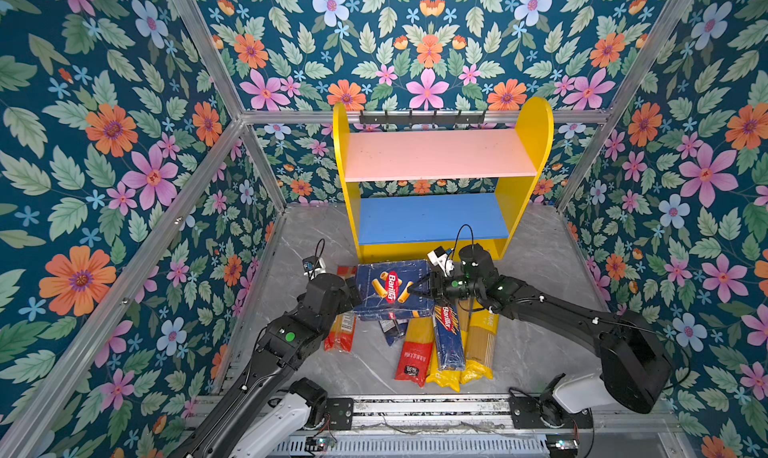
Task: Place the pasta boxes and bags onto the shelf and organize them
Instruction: 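Carry the Rigatoni box with the right gripper onto the blue shelf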
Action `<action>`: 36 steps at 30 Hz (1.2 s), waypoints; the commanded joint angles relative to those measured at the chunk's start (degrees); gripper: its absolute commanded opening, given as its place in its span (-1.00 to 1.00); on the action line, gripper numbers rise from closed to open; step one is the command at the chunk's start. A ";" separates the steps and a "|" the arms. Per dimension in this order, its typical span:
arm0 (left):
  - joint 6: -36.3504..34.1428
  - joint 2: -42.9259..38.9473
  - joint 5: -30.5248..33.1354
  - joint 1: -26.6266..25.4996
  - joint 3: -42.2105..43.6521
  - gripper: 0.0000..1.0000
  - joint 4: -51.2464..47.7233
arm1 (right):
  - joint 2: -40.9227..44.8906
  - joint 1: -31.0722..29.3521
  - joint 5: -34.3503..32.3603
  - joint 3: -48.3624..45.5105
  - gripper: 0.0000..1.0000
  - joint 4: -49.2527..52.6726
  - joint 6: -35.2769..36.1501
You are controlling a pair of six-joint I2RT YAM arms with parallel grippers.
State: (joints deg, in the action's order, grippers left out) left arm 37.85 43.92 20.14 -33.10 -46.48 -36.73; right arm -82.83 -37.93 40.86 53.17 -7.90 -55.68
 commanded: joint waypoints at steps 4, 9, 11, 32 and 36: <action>-2.86 2.58 0.64 -0.03 -2.86 0.99 -0.58 | 0.71 6.07 5.08 2.91 -0.19 -1.33 3.31; -4.54 5.32 0.43 -0.03 -4.74 0.99 0.24 | -2.90 10.27 8.15 6.51 -0.19 -2.03 3.39; -4.96 6.11 0.26 0.01 -5.60 0.99 0.17 | -4.74 11.51 9.26 8.55 -0.19 -2.37 3.39; -6.98 4.58 0.77 0.01 -6.46 0.99 -0.19 | -28.64 17.63 16.00 36.42 -0.19 1.34 3.62; -8.06 5.78 0.85 0.00 -6.87 0.99 0.39 | -33.30 17.63 16.44 41.72 -0.19 3.85 3.96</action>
State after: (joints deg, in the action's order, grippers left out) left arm 31.31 49.21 20.03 -33.10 -52.97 -37.15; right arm -114.74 -20.29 53.67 92.31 -1.72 -52.62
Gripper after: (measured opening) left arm 0.996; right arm 0.484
